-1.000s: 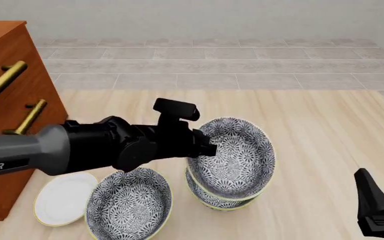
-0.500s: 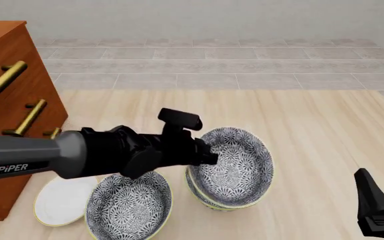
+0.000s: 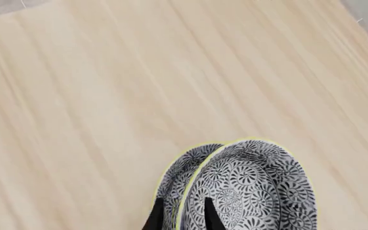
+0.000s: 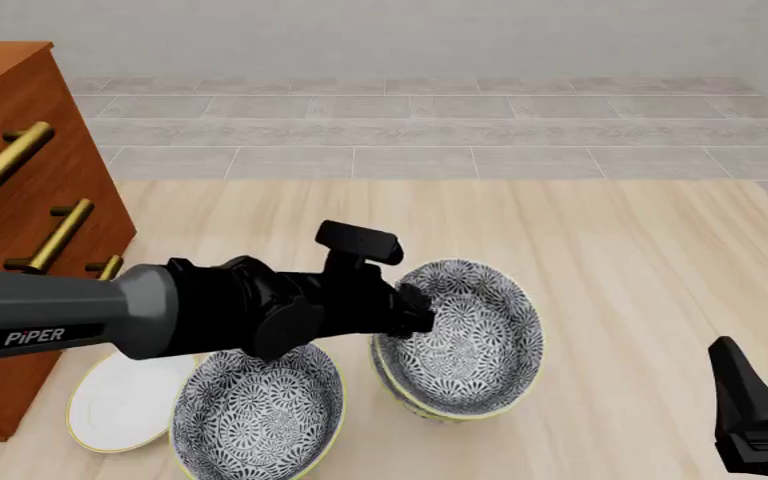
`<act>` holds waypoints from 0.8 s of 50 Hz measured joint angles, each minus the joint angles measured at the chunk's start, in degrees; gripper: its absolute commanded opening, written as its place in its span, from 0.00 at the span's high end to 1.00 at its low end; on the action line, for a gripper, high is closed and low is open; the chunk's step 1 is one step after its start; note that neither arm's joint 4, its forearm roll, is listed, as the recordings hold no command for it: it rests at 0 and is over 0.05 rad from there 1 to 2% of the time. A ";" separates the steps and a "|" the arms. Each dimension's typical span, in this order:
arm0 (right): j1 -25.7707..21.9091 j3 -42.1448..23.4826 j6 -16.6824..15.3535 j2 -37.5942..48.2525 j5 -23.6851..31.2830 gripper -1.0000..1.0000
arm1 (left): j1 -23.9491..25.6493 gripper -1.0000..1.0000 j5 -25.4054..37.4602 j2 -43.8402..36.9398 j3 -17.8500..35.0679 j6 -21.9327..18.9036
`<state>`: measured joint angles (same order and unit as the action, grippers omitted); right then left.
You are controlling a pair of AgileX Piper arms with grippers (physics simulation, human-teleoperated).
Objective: Stack the bowl at the front on the bowl in the middle.
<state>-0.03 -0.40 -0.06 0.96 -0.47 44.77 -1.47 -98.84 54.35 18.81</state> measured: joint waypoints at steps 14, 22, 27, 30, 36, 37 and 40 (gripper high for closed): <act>0.00 0.00 0.00 0.00 0.00 0.00 | -0.54 0.00 0.24 2.22 -0.31 -1.38; 0.00 0.00 0.00 0.00 0.00 0.00 | -0.83 0.00 0.64 3.62 -0.40 -2.14; 0.00 0.00 0.00 0.00 0.00 0.00 | -1.03 0.00 1.18 4.95 -0.51 -2.59; 0.00 0.00 0.00 0.00 0.00 0.00 | -1.16 0.00 1.62 6.02 -0.72 -2.79; 0.00 0.00 0.00 0.00 0.00 0.00 | -1.38 0.00 3.05 9.15 -1.37 -3.01; 0.00 0.00 0.00 0.00 0.00 0.00 | -1.47 0.00 3.30 9.77 -1.55 -3.06; 0.00 0.00 0.00 0.00 0.00 0.00 | -1.76 0.00 4.06 11.90 -2.39 -3.19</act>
<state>-0.02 -0.40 -0.06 0.96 -0.47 43.00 2.58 -86.94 51.96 15.61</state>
